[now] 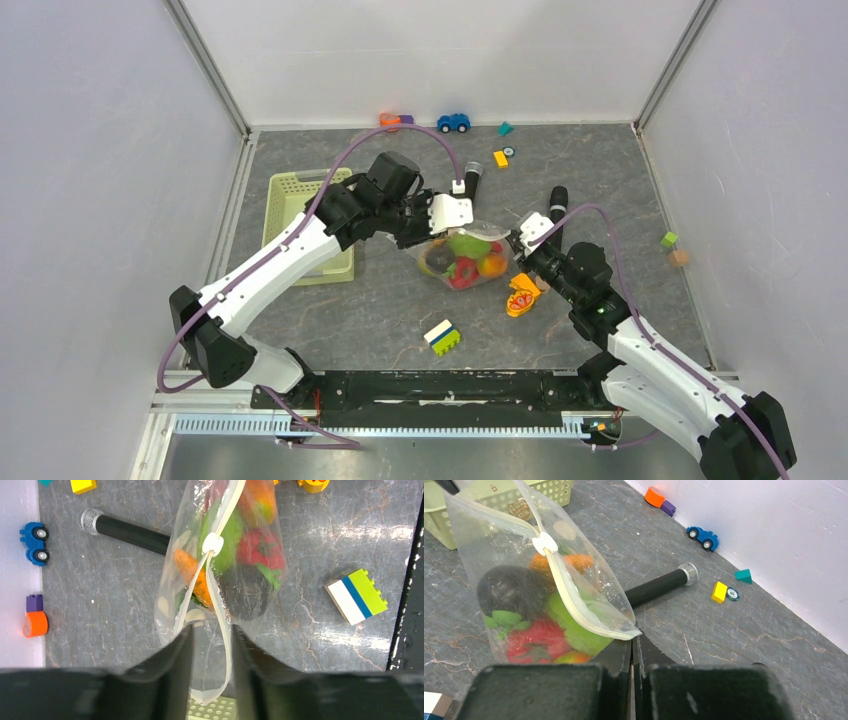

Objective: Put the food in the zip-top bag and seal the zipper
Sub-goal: Zip the zipper food storage bag at the center of the board.

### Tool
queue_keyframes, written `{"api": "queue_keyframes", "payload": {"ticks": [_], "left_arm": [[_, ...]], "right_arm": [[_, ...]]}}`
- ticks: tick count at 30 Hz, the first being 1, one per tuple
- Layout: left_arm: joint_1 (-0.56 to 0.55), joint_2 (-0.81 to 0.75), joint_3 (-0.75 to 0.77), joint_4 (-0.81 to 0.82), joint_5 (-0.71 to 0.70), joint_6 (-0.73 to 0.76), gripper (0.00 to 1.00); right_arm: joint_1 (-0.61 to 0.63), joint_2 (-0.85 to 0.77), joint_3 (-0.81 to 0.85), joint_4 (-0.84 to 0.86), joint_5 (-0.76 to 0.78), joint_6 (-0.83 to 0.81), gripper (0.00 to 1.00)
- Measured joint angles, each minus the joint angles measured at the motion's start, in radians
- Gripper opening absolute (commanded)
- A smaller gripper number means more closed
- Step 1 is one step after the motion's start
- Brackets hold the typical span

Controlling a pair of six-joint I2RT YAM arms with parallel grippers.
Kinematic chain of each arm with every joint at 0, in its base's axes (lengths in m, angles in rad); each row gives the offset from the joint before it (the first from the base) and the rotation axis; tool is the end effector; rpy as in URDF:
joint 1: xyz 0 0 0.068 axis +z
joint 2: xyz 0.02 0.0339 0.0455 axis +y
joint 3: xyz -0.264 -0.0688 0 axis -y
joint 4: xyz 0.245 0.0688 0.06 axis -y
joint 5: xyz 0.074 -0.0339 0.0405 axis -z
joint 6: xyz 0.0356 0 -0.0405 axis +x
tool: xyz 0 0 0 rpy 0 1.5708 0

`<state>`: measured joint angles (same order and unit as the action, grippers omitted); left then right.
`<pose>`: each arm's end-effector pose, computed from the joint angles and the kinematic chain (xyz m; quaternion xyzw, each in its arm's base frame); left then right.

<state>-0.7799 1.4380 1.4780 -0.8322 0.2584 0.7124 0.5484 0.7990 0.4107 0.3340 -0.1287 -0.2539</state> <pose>0.2095 -0.2200 0.3677 0.6587 0.6405 -0.1318 0.3721 0.1636 0.1053 0.2595 -0.3236 0.6498 0.1469 0.6719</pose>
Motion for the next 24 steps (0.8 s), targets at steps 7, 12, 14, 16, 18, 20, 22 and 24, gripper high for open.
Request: {"api": "queue_keyframes", "payload": {"ticks": [7, 12, 14, 16, 18, 20, 22, 24], "left_arm": [[0.0, 0.0, 0.0, 0.004, 0.034, 0.007, 0.92], [-0.006, 0.001, 0.0, 0.018, 0.097, 0.007, 0.99], [-0.01, 0.003, 0.0, 0.029, 0.117, 0.007, 0.99], [-0.015, 0.011, 0.0, 0.037, 0.128, 0.007, 0.98], [-0.019, 0.03, 0.0, 0.046, 0.136, 0.007, 0.97], [-0.022, 0.059, 0.001, 0.05, 0.136, 0.007, 0.94], [-0.023, 0.092, 0.002, 0.05, 0.136, 0.007, 0.88], [-0.024, 0.116, 0.002, 0.048, 0.136, 0.007, 0.82]], "right_arm": [[-0.001, 0.001, -0.002, 0.002, -0.04, 0.007, 0.0], [-0.001, 0.001, -0.002, 0.0, -0.066, 0.026, 0.0], [-0.002, 0.001, 0.001, -0.011, -0.078, 0.043, 0.0], [-0.002, 0.002, 0.015, -0.039, -0.085, 0.064, 0.0], [-0.002, 0.003, 0.039, -0.07, -0.092, 0.092, 0.0], [-0.002, 0.003, 0.056, -0.092, -0.098, 0.113, 0.0], [-0.002, 0.005, 0.069, -0.114, -0.1, 0.135, 0.0], [-0.004, 0.011, 0.08, -0.131, -0.102, 0.154, 0.0]]}}
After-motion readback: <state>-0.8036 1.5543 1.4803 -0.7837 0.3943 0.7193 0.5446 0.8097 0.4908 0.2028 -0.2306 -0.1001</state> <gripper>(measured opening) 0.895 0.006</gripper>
